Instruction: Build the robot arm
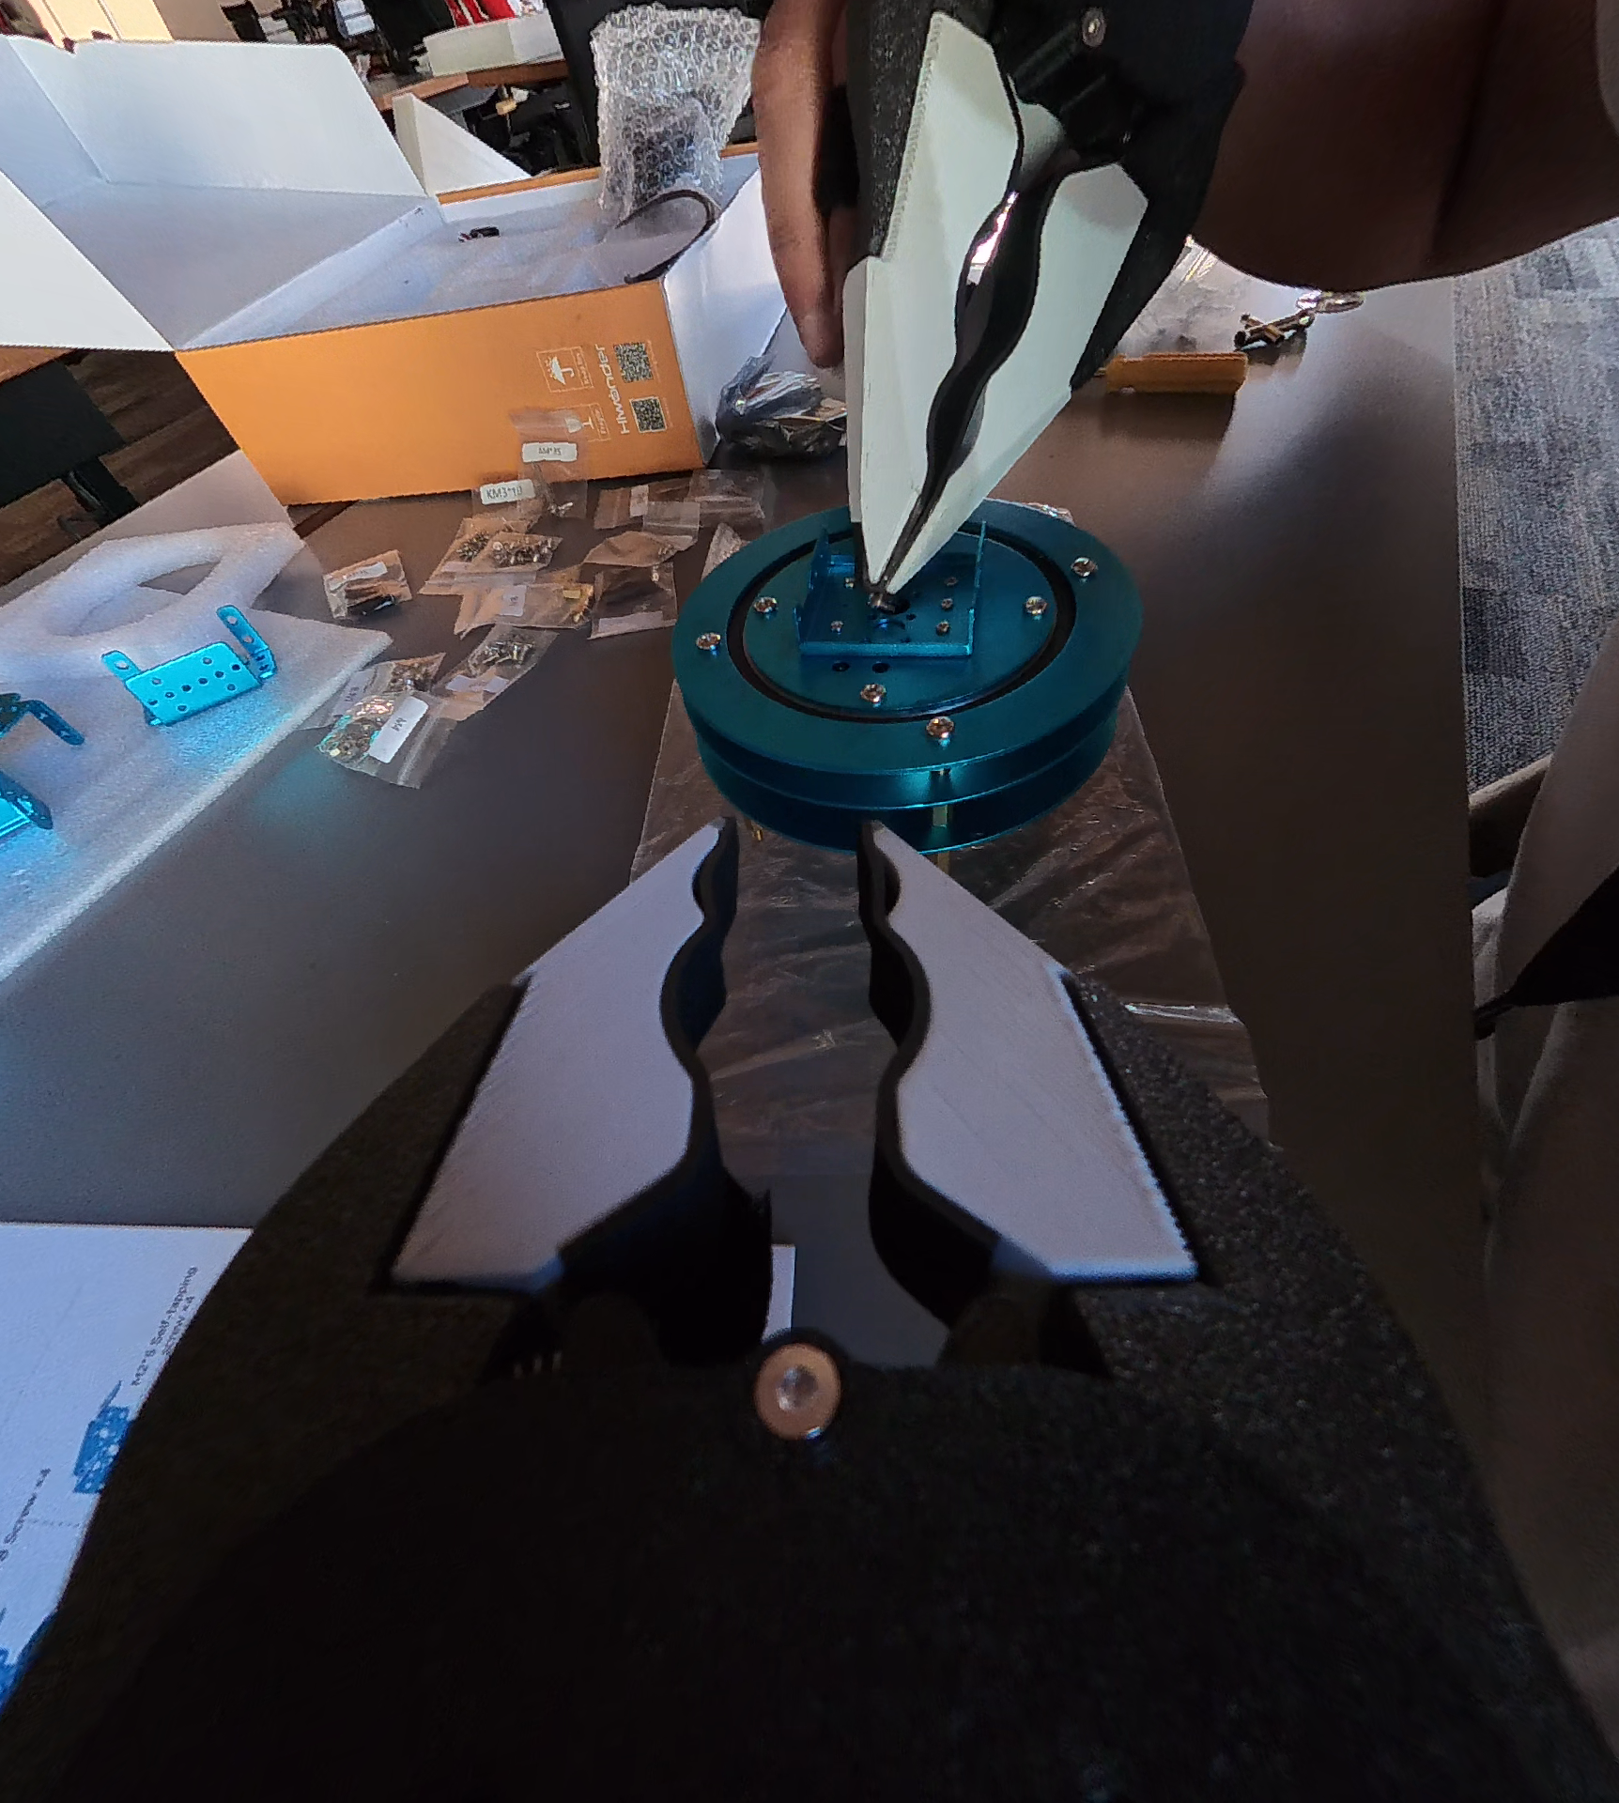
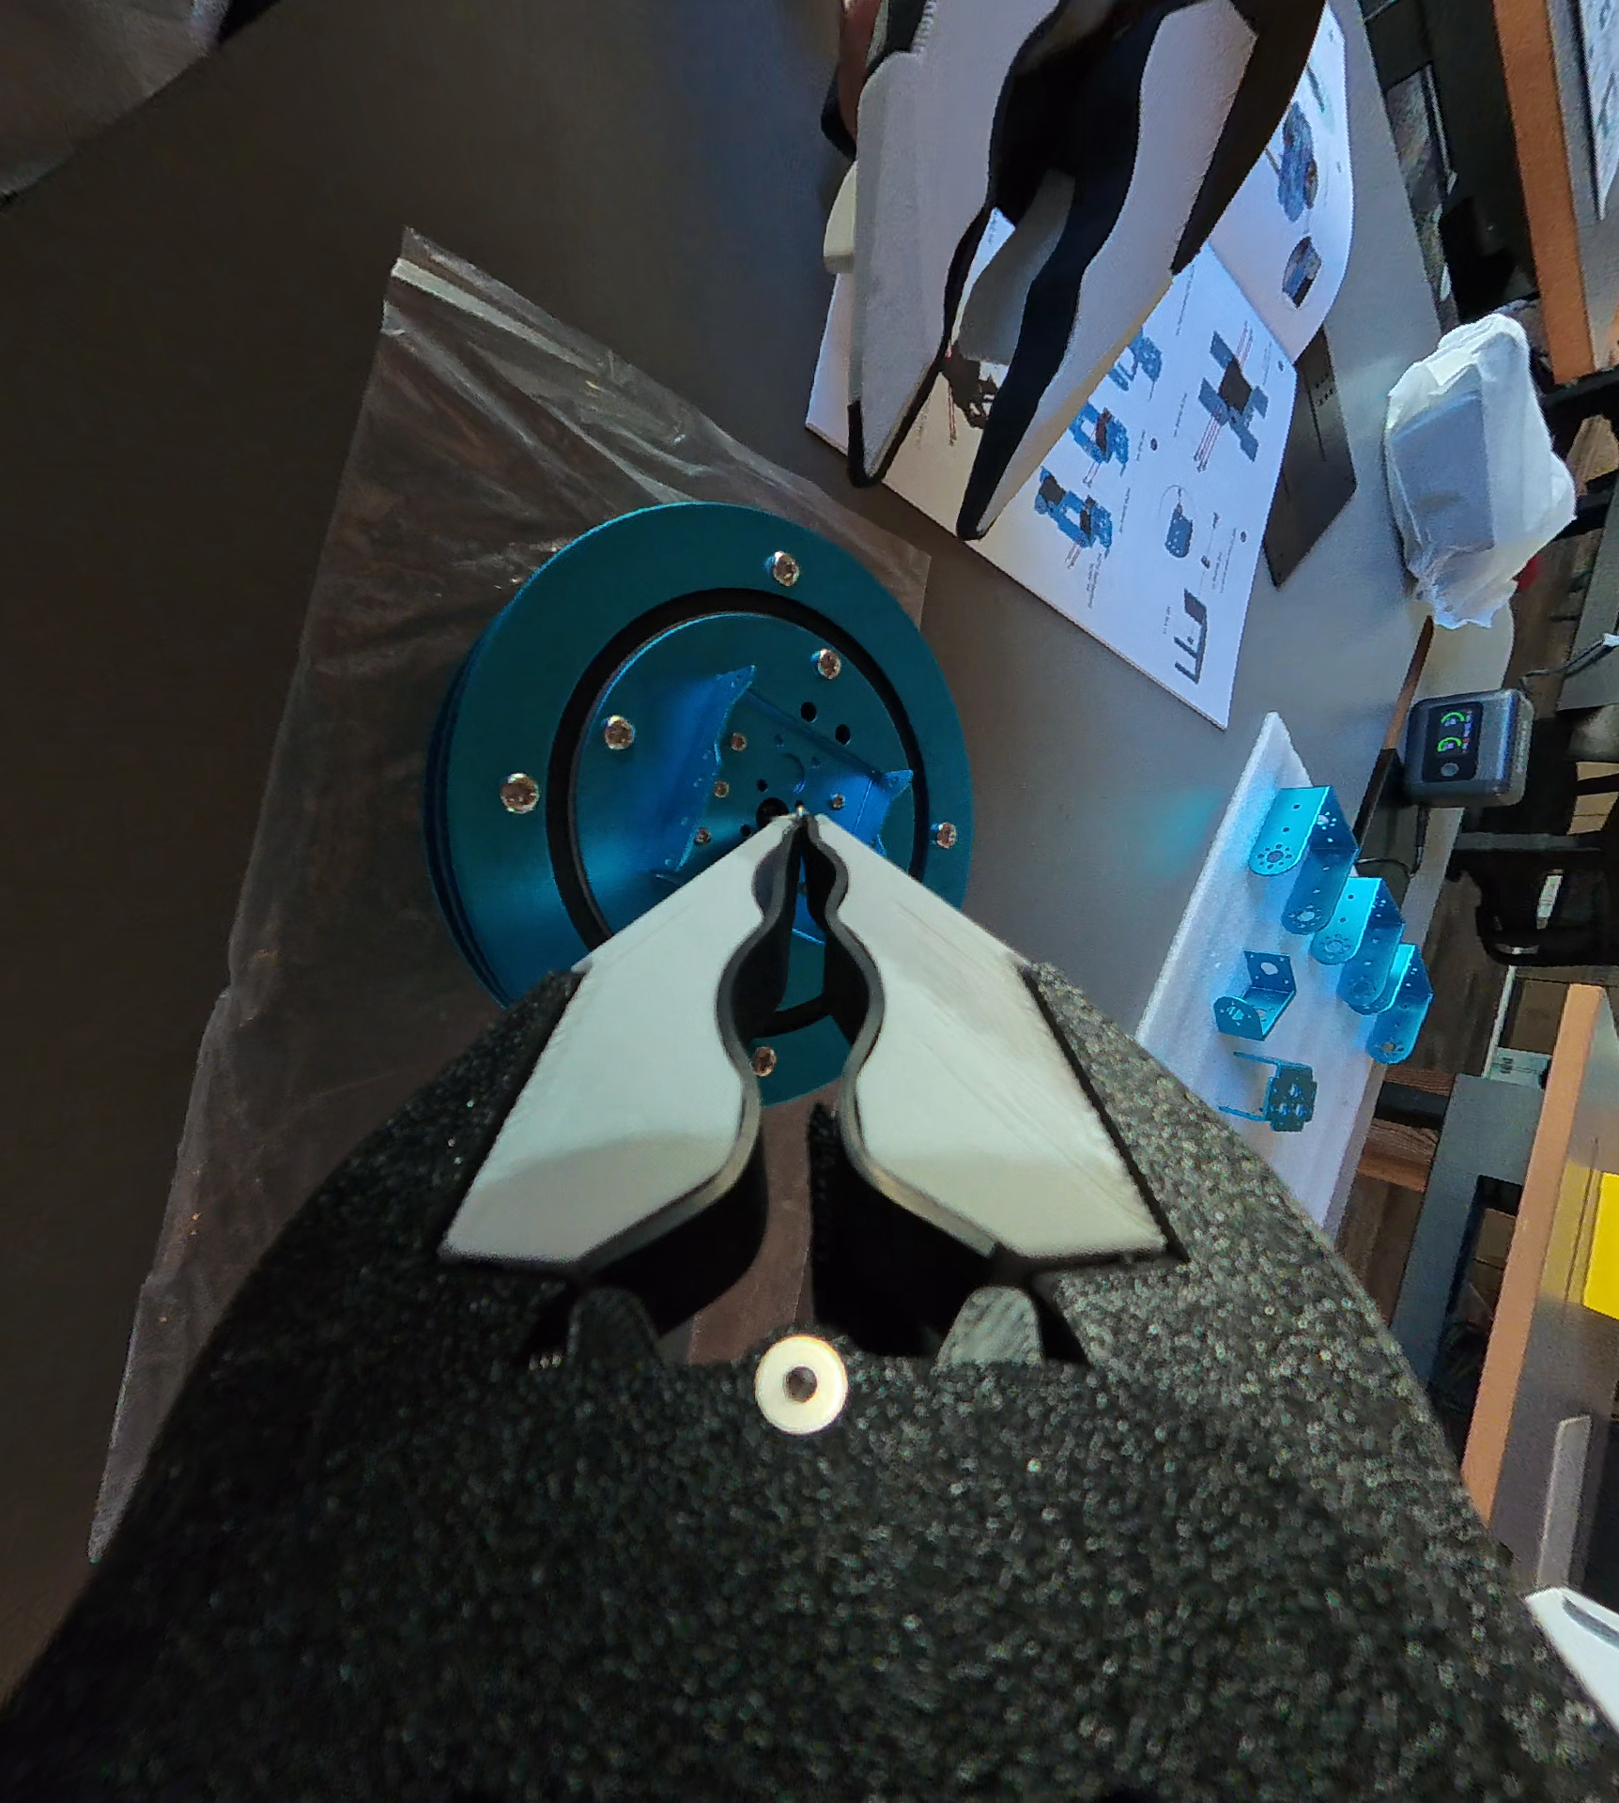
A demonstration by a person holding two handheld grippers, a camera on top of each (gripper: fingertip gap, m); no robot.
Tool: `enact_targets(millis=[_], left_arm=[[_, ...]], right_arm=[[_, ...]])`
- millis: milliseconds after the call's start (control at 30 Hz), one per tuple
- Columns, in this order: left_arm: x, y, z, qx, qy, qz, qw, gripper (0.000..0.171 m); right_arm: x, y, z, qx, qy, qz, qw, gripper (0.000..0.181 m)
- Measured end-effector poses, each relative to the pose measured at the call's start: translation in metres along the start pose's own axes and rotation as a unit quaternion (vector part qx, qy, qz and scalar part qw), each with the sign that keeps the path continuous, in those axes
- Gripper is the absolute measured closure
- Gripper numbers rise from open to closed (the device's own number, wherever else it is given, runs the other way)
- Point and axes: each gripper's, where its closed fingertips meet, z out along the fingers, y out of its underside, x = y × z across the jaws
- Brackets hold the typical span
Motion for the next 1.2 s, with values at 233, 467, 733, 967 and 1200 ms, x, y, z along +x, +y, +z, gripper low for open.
enact_targets(millis=[233, 467, 733, 967, 1200], left_arm=[[0.000, 0.003, 0.001, -0.007, 0.001, -0.002, 1.000, 0.148], [0.000, 0.005, 0.003, -0.012, 0.003, -0.003, 1.000, 0.148], [0.001, 0.007, 0.004, -0.017, 0.006, -0.002, 1.000, 0.148], [0.000, 0.006, 0.002, -0.011, 0.010, -0.011, 1.000, 0.148], [0.003, 0.009, 0.005, -0.023, 0.022, -0.015, 0.999, 0.148]], right_arm=[[0.000, 0.000, 0.000, 0.000, -0.015, 0.007, 1.000, 0.181], [0.000, 0.001, 0.000, 0.001, -0.020, 0.025, 0.999, 0.181], [0.000, 0.002, -0.001, 0.006, -0.024, 0.041, 0.999, 0.181], [0.011, 0.011, -0.025, 0.030, 0.013, 0.139, 0.990, 0.180], [-0.002, 0.010, -0.047, 0.141, 0.000, 0.388, 0.911, 0.166]])
